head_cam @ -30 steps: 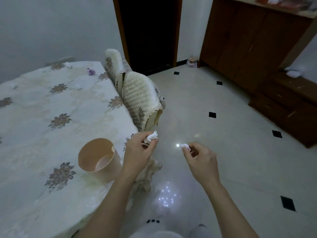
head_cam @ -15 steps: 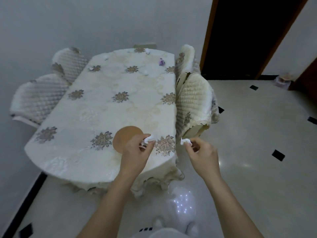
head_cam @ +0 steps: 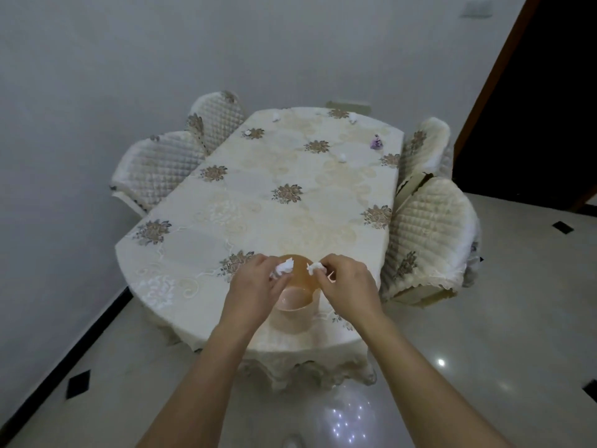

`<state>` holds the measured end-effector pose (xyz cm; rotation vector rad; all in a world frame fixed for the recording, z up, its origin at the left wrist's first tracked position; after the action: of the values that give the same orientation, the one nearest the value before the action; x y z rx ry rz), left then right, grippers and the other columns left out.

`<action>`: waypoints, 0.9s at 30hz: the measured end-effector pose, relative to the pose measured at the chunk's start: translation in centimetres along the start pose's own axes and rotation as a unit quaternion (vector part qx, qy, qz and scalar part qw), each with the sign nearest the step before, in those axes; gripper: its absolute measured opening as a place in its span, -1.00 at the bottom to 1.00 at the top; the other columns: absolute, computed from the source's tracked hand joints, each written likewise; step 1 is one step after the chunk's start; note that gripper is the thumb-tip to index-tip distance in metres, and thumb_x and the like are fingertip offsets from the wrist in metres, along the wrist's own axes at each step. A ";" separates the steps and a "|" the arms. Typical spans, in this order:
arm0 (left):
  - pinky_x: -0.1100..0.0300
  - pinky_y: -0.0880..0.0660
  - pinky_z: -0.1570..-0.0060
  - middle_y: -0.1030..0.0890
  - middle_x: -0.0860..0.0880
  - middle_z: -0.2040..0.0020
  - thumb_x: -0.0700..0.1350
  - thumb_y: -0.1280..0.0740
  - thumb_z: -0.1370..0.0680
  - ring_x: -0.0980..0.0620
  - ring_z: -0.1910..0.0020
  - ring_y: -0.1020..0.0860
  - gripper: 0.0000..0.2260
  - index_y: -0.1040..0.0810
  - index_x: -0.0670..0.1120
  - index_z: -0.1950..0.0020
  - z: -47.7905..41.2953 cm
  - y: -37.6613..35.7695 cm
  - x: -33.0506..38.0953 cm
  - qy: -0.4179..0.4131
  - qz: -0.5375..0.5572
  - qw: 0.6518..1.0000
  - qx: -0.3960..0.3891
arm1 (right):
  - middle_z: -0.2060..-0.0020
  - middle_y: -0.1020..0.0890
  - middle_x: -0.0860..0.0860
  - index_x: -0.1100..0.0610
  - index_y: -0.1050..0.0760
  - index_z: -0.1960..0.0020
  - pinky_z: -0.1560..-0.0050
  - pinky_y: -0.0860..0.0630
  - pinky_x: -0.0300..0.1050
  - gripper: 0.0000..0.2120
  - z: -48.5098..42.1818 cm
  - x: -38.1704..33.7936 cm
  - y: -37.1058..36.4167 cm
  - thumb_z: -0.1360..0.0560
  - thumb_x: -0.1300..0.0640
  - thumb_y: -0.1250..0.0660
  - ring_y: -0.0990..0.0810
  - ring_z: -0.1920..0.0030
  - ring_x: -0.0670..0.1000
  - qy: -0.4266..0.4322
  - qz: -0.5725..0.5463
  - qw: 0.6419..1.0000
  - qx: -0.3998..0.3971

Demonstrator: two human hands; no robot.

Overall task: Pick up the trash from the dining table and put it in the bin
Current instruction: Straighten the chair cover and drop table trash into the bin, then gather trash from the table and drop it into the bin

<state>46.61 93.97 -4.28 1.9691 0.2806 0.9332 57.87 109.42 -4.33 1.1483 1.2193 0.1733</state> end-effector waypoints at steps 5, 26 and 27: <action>0.09 -0.47 0.26 -0.57 -0.01 0.16 0.03 -0.45 -0.49 -0.07 0.18 -0.57 -0.81 -0.64 -0.02 -0.02 -1.2 -0.5 -0.6 -0.009 -0.048 0.999 0.014 | 0.19 -0.63 -0.09 -0.02 -0.57 0.09 0.17 -0.55 0.00 -0.76 -2.0 -0.8 -1.4 -0.54 -0.13 -0.21 -0.56 0.15 -0.02 0.026 0.046 0.999 -0.011; -0.06 -0.52 -0.07 -0.64 -0.02 -0.16 0.21 -0.21 -0.42 -0.08 -0.16 -0.59 -0.51 -0.58 -0.01 -0.24 -1.7 0.7 -0.9 -0.031 -0.182 0.983 -0.002 | -0.09 -0.62 0.03 0.07 -0.56 -0.20 -0.14 -0.49 0.04 -0.58 -3.5 -2.4 -1.1 -0.40 -0.04 -0.29 -0.55 -0.18 0.10 0.174 0.212 0.961 0.022; -0.05 -0.52 -0.06 -0.65 -0.02 -0.15 0.21 -0.20 -0.42 -0.08 -0.15 -0.59 -0.50 -0.59 -0.02 -0.23 -2.0 1.0 -0.6 -0.034 -0.181 0.983 0.004 | -0.10 -0.62 0.03 0.08 -0.55 -0.22 -0.15 -0.48 0.04 -0.58 -3.6 -2.6 -0.6 -0.40 -0.04 -0.31 -0.55 -0.18 0.10 0.176 0.213 0.961 0.027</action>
<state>44.62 94.32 -3.18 1.8685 0.5819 0.6295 53.65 109.57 -2.75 1.4624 1.2732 0.6973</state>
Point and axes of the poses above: each hand's wrist, its own z-axis away from the middle knuckle, its own y-axis out of the back of the hand, x = y × z, the point moved 3 cm from there along -z, towards the middle knuckle
